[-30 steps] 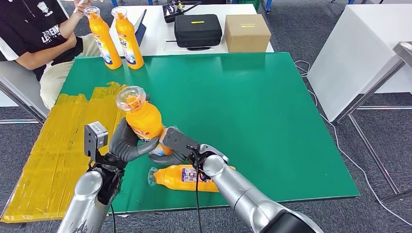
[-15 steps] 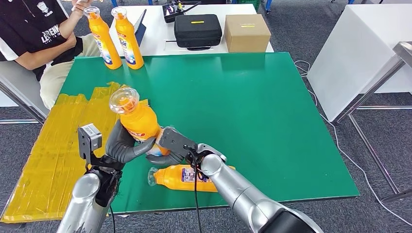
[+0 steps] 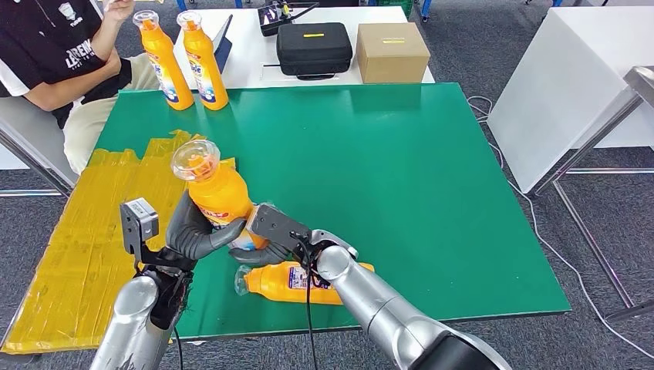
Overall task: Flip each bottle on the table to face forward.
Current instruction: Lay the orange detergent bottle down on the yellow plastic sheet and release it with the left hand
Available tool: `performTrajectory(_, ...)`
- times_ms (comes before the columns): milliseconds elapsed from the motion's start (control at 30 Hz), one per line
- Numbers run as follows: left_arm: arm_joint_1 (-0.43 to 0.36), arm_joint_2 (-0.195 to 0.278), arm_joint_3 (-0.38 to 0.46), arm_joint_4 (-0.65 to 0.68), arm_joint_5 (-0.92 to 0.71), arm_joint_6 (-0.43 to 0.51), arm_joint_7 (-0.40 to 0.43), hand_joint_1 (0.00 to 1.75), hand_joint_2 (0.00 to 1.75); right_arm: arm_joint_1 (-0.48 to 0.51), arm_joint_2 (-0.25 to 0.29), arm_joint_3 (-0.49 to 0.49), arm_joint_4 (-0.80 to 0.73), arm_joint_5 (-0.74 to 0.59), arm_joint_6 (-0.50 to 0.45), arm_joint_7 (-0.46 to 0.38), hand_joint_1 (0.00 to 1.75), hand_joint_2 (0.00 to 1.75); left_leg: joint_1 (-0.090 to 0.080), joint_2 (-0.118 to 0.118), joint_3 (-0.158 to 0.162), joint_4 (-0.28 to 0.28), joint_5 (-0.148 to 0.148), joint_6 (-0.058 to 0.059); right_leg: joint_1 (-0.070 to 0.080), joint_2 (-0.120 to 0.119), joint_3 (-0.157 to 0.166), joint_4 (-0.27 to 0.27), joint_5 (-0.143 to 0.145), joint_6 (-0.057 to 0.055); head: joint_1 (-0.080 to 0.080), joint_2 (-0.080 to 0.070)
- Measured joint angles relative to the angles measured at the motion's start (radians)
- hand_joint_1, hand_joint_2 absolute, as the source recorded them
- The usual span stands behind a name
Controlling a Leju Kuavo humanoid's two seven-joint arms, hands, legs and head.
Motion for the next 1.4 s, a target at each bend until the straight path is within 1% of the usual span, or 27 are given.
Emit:
performTrajectory(200,0.002,0.0,0.002,0.0,0.001,0.0,-0.006,1.75,1.75,0.001,0.0,0.004,0.0,0.009,-0.014,-0.013,1.75,1.75,0.0,0.0,0.0,0.0,0.0,0.0,0.0,0.0,0.0,0.0,0.0,0.0,0.0,0.0)
performTrajectory(233,0.002,0.0,0.003,0.0,0.001,0.0,-0.007,1.75,1.75,0.001,0.0,0.005,0.0,0.009,-0.016,-0.014,1.35,1.75,0.0,0.0,0.0,0.0,0.0,0.0,0.0,0.0,0.0,0.0,0.0,0.0,0.0,0.0)
performTrajectory(333,0.003,0.0,0.005,0.0,0.001,0.001,-0.007,1.75,1.75,0.001,0.0,0.008,0.0,0.01,-0.02,-0.016,0.04,1.75,0.0,0.0,0.0,0.0,0.0,0.0,0.0,0.0,0.0,0.0,0.0,0.0,0.0,0.0)
performTrajectory(367,0.004,0.0,0.005,0.0,0.001,0.001,-0.006,1.75,1.75,0.001,0.0,0.009,0.0,0.011,-0.021,-0.017,0.0,1.75,0.0,0.0,0.0,0.0,0.0,0.0,0.0,0.0,0.0,0.0,0.0,0.0,0.0,0.0)
performTrajectory(667,0.037,0.003,0.022,-0.012,-0.003,0.02,-0.012,1.75,1.75,0.007,-0.008,0.012,-0.041,0.016,-0.043,-0.029,0.0,1.75,0.0,0.0,0.0,0.0,0.0,0.0,0.0,0.0,0.0,0.0,0.0,0.0,0.0,0.0)
performTrajectory(900,0.067,0.012,0.067,-0.044,-0.061,0.05,-0.015,1.75,1.75,0.029,-0.039,0.008,-0.114,0.003,-0.069,-0.04,0.0,1.75,0.0,0.0,0.0,0.0,0.0,0.0,0.0,0.0,-0.001,0.0,0.0,0.0,0.0,0.0)
performTrajectory(1067,0.074,0.019,0.106,-0.066,-0.154,0.09,-0.015,1.75,1.75,0.061,-0.073,-0.01,-0.2,0.003,-0.093,-0.043,0.0,1.75,0.0,0.0,0.0,0.0,0.0,0.0,0.0,0.0,-0.001,0.0,0.0,0.0,0.0,0.0)
performTrajectory(1133,0.073,0.022,0.119,-0.076,-0.241,0.152,-0.013,1.75,1.75,0.084,-0.089,-0.021,-0.245,0.011,-0.111,-0.041,0.0,1.75,0.0,0.0,0.0,0.0,0.0,0.0,0.0,0.0,-0.001,0.0,0.0,0.0,0.0,0.0)
performTrajectory(1233,0.064,0.027,0.136,-0.09,-0.485,0.341,0.009,1.75,1.75,0.128,-0.114,-0.049,-0.324,0.031,-0.137,-0.03,0.0,1.75,0.0,0.0,0.0,0.0,0.0,0.0,0.0,0.0,-0.001,0.0,0.0,0.0,0.0,0.0)
performTrajectory(1267,0.059,0.03,0.141,-0.095,-0.552,0.391,0.018,1.75,1.75,0.142,-0.121,-0.06,-0.349,0.037,-0.142,-0.026,0.0,1.75,0.0,0.0,0.0,0.0,0.0,0.0,0.0,0.0,-0.001,0.0,0.0,0.0,0.0,0.0)
performTrajectory(1300,0.054,0.032,0.145,-0.099,-0.597,0.422,0.025,1.75,1.75,0.154,-0.128,-0.07,-0.37,0.041,-0.145,-0.023,0.0,1.75,0.0,0.0,-0.001,0.0,0.0,0.0,0.0,0.0,-0.001,0.0,0.0,0.0,0.0,0.0)
performTrajectory(1400,0.039,0.039,0.153,-0.109,-0.687,0.466,0.046,1.75,1.75,0.178,-0.141,-0.092,-0.418,0.047,-0.148,-0.018,0.0,1.75,0.0,0.0,-0.001,0.0,0.0,0.0,0.0,0.0,-0.001,0.0,0.0,0.0,0.0,0.0)
